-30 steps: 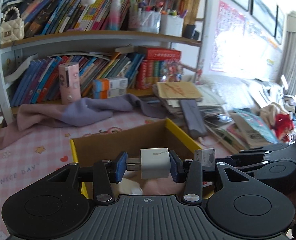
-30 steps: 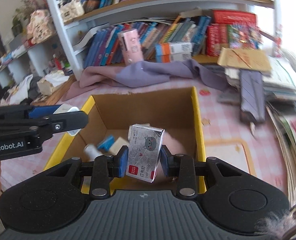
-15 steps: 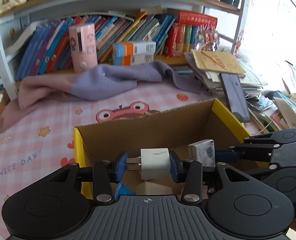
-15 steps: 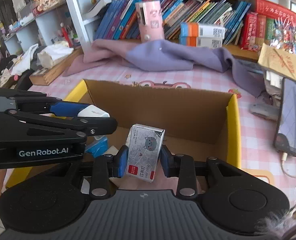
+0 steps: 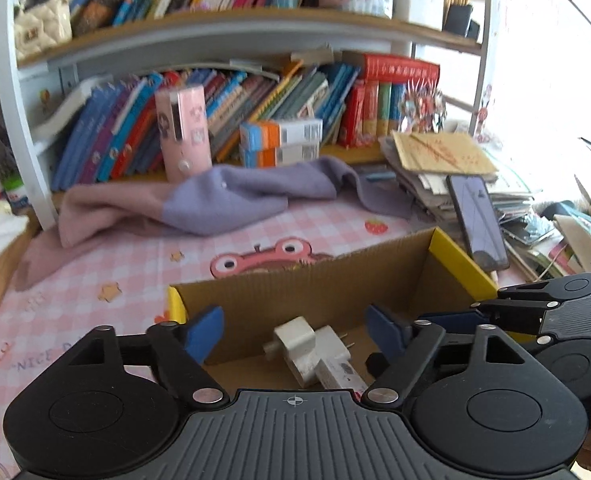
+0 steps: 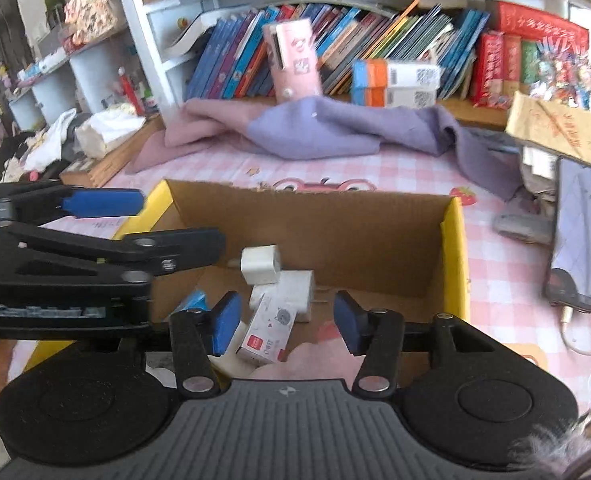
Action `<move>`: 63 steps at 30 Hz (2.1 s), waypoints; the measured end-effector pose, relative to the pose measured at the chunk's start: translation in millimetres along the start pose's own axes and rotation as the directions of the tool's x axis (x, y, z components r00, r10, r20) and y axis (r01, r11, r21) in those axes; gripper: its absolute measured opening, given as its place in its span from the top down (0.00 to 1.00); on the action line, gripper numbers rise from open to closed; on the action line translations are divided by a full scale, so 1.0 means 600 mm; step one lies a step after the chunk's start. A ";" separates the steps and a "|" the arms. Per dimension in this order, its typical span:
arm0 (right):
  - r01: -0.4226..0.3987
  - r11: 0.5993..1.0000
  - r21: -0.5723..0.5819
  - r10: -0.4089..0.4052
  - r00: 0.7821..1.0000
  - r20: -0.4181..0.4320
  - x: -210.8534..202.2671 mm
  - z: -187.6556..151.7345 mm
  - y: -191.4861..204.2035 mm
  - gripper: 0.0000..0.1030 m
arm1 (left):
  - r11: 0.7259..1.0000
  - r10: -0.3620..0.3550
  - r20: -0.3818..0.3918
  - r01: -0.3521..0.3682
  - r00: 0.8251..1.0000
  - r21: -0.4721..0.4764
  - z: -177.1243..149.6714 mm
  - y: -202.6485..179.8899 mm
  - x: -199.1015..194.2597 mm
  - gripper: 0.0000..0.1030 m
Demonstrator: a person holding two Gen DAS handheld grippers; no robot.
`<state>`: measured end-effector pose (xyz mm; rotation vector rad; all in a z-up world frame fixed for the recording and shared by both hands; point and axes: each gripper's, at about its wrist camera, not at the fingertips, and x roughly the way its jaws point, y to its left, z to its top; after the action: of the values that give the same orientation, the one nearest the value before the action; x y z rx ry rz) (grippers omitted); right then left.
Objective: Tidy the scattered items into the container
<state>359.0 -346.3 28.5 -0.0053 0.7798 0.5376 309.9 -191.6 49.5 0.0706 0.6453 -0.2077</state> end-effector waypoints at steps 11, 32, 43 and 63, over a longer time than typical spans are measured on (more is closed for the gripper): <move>0.080 0.996 0.033 -0.084 0.988 0.130 -0.092 -0.037 0.031 0.50 | 0.998 0.042 0.119 -0.035 0.992 -0.054 -0.041 0.014 -0.129 0.05; 0.277 0.961 -0.010 -0.263 0.921 0.288 -0.243 -0.185 0.243 0.23 | 0.954 0.268 0.078 -0.253 0.960 -0.164 -0.242 0.098 -0.343 0.00; 0.290 0.957 -0.014 -0.279 0.932 0.230 -0.284 -0.296 0.358 0.17 | 0.936 0.328 0.114 -0.307 0.938 -0.170 -0.344 0.115 -0.453 0.00; 0.258 0.966 -0.011 -0.255 0.959 0.122 -0.306 -0.364 0.435 0.00 | 0.951 0.260 0.043 -0.248 0.965 -0.182 -0.402 0.134 -0.506 0.00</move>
<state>-14.6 -248.3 44.3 -0.0974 0.6430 0.2985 -51.7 -30.2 40.3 -0.0226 0.5797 0.0963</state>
